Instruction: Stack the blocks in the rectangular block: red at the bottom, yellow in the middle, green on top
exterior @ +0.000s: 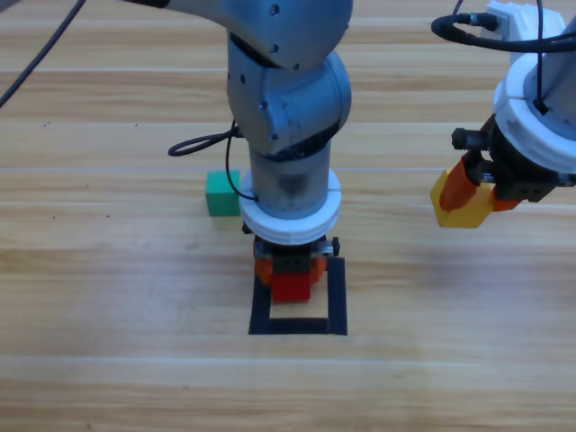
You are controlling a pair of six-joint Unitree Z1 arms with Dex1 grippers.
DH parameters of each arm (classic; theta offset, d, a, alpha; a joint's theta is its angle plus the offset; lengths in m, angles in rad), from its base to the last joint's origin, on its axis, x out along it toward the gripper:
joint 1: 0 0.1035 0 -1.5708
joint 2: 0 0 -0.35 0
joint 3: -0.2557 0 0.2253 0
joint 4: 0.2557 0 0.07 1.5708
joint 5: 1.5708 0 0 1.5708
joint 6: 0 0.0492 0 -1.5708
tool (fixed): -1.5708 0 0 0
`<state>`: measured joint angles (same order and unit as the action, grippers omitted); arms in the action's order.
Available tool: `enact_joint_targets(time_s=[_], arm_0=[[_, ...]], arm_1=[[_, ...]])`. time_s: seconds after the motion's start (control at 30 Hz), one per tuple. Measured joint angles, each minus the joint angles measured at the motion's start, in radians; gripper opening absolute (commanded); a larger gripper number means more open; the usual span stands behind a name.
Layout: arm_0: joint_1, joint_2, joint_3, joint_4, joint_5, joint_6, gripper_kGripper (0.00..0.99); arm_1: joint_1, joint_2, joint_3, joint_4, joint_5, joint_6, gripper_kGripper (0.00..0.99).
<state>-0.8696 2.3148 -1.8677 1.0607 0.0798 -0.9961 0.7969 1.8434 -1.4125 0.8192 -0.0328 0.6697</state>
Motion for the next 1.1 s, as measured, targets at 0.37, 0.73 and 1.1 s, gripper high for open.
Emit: enact_joint_targets(time_s=[0.37,0.73,1.1], arm_0=[[-0.001,0.0,0.021,-0.031,-0.006,-0.027,0.017],[-0.01,-0.033,0.095,-0.087,-0.008,-0.027,0.017],[-0.034,-0.033,0.095,-0.087,-0.008,-0.041,0.017]], arm_1=[[0.0,0.0,0.0,0.0,0.0,-0.001,0.0],[0.0,0.0,0.0,0.0,0.0,-0.004,0.0],[0.0,0.0,0.0,0.0,0.0,-0.005,0.0]])
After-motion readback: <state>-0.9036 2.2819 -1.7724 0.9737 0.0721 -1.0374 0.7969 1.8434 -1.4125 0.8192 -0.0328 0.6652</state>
